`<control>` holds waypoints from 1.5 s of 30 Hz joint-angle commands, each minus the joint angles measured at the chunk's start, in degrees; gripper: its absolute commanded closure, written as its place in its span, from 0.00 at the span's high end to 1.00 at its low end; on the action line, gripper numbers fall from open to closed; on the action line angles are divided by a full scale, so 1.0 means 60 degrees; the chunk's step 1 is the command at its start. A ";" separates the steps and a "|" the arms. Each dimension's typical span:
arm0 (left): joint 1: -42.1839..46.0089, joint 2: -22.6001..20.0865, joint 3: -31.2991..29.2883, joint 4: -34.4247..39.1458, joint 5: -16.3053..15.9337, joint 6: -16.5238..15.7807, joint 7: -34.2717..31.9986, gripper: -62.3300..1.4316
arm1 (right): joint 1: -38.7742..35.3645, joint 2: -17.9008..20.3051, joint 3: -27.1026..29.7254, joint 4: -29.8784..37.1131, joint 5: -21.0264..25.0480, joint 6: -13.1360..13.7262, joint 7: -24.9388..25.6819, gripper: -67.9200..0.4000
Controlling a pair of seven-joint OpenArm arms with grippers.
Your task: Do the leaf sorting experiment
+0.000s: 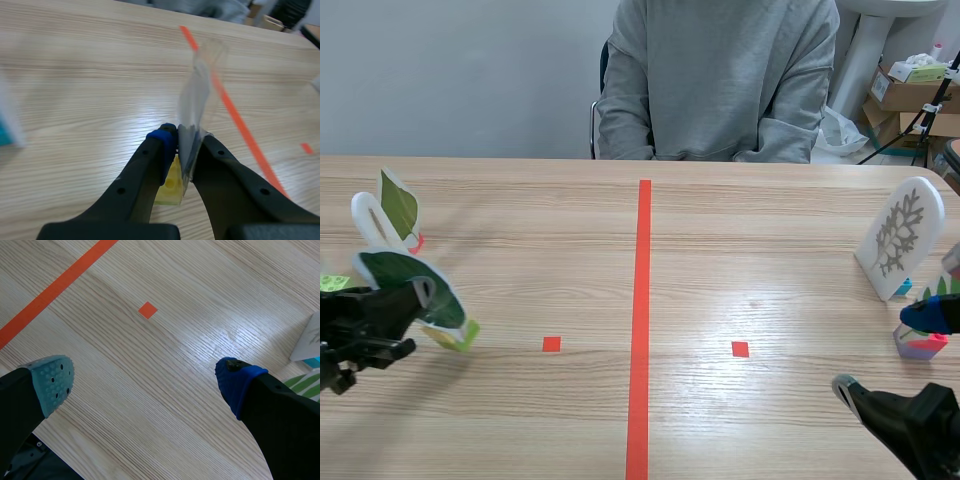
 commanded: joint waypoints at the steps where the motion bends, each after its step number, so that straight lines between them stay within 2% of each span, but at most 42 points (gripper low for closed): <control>1: -0.0251 -0.0233 0.0000 -0.0029 -0.0098 0.0313 -0.0222 0.09 | 0.0015 0.0131 0.0109 0.0149 0.0109 0.0073 0.0106 0.85; 5: -0.0601 -0.0652 -0.0310 -0.0441 0.0000 0.1082 -0.0423 0.09 | 0.0015 0.0131 0.0109 0.0149 0.0113 0.0073 0.0102 0.85; 12: -0.1719 -0.1228 -0.0404 -0.1978 0.0525 0.1577 -0.0554 0.09 | 0.0015 0.0131 0.0109 0.0149 0.0113 0.0073 0.0102 0.85; 16: -0.2171 -0.1428 -0.0404 -0.2688 0.0612 0.1723 -0.0674 0.09 | 0.0011 0.0131 0.0109 0.0149 0.0109 0.0073 0.0102 0.85; 19: -0.2335 -0.1457 -0.0404 -0.2969 0.0951 0.1840 -0.0743 0.09 | 0.0015 0.0131 0.0109 0.0149 0.0109 0.0073 0.0106 0.85; 26: -0.2353 -0.1453 -0.0404 -0.3078 0.1275 0.1858 -0.0809 0.10 | 0.0029 0.0131 0.0109 0.0149 0.0109 0.0073 0.0106 0.85; 29: -0.2353 -0.1453 -0.0404 -0.3078 0.1275 0.1854 -0.0812 0.24 | 0.0036 0.0131 0.0109 0.0149 0.0109 0.0073 0.0102 0.85; 36: -0.2306 -0.1453 -0.0404 -0.3075 0.1271 0.1778 -0.1144 0.68 | 0.0036 0.0131 0.0109 0.0149 0.0109 0.0073 0.0102 0.85; 39: -0.2259 -0.1453 -0.0404 -0.3075 0.1271 0.1734 -0.1545 0.84 | 0.0033 0.0131 0.0109 0.0149 0.0113 0.0073 0.0102 0.85; 42: -0.2091 -0.1461 -0.0404 -0.3049 0.1271 0.1712 -0.1840 0.93 | 0.0033 0.0131 0.0109 0.0149 0.0113 0.0073 0.0098 0.85; 45: -0.1741 -0.1475 -0.0404 -0.3038 0.1271 0.1708 -0.2233 0.96 | 0.0029 0.0131 0.0109 0.0149 0.0109 0.0073 0.0098 0.85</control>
